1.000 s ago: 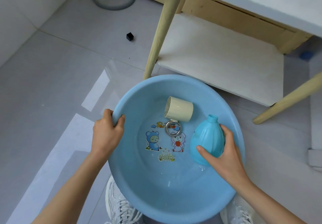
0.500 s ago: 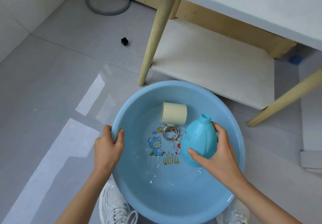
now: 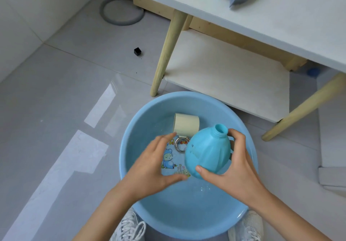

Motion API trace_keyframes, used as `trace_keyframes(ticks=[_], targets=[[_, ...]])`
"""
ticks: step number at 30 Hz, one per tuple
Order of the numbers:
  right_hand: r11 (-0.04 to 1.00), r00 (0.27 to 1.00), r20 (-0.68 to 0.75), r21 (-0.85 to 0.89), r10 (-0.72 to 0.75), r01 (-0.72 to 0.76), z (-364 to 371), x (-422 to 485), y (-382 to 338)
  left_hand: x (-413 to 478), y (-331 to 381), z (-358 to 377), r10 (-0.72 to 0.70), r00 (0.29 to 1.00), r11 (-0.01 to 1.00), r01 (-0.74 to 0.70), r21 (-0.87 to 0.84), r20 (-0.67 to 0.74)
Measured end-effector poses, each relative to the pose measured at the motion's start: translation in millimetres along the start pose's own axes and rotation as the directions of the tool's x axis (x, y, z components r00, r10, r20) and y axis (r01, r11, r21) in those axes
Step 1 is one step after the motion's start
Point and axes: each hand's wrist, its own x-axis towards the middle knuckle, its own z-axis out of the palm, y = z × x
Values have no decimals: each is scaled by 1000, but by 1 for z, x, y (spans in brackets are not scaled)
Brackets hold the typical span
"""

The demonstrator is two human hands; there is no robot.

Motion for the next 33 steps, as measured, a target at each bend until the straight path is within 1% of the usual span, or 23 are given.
trace_keyframes(ticks=[1, 2, 5, 8, 11, 16, 18, 19, 21, 23, 25, 26, 28, 30, 32, 33], targets=[[1000, 1000, 16, -3, -12, 13, -2, -1, -4, 1, 9, 4, 19, 999, 999, -17, -50, 33], [1000, 999, 31, -3, -21, 22, -2, -2, -9, 3, 16, 8, 35, 999, 995, -31, -92, 38], [999, 998, 62, 23, -23, 22, 1, -2, -20, 9, 30, 13, 38, 999, 981, -42, -191, -26], [998, 998, 69, 61, -13, 8, 8, 2, -27, 11, 33, 15, -12, 995, 970, -13, -241, -101], [997, 993, 119, 71, -28, 20, 15, 6, -29, 9, 29, 11, -64, 987, 964, 23, -267, -145], [994, 956, 283, 103, -74, 46, 22, 18, -22, 2, 8, 6, -118, 971, 972, 70, -226, -207], [997, 954, 291, 24, -77, 73, 24, 28, -8, -1, -3, 4, -144, 963, 980, 107, -167, -227], [998, 958, 282, -33, -50, 61, 26, 33, 2, -2, -8, 3, -158, 959, 982, 128, -136, -237], [978, 949, 307, -210, 76, -10, 36, 45, 25, -5, -19, 0, -180, 949, 983, 163, -86, -260], [897, 887, 388, -437, 250, -61, 51, 53, 45, -9, -28, -1, -193, 942, 981, 191, -34, -275], [835, 825, 446, -548, 347, -55, 72, 58, 59, -12, -36, -1, -172, 941, 980, 192, 43, -291], [820, 818, 447, -570, 362, -51, 86, 60, 64, -13, -40, 0, -154, 942, 979, 186, 85, -298], [800, 851, 362, -591, 380, -106, 109, 63, 70, -17, -46, 3, -114, 942, 975, 167, 147, -314], [769, 875, 209, -592, 437, -242, 132, 69, 75, -21, -55, 9, -90, 945, 966, 160, 202, -316], [742, 863, 58, -542, 502, -395, 149, 76, 78, -23, -62, 14, -54, 951, 952, 141, 273, -305], [736, 857, -3, -511, 515, -444, 155, 80, 80, -24, -65, 16, -42, 950, 945, 139, 296, -310]])
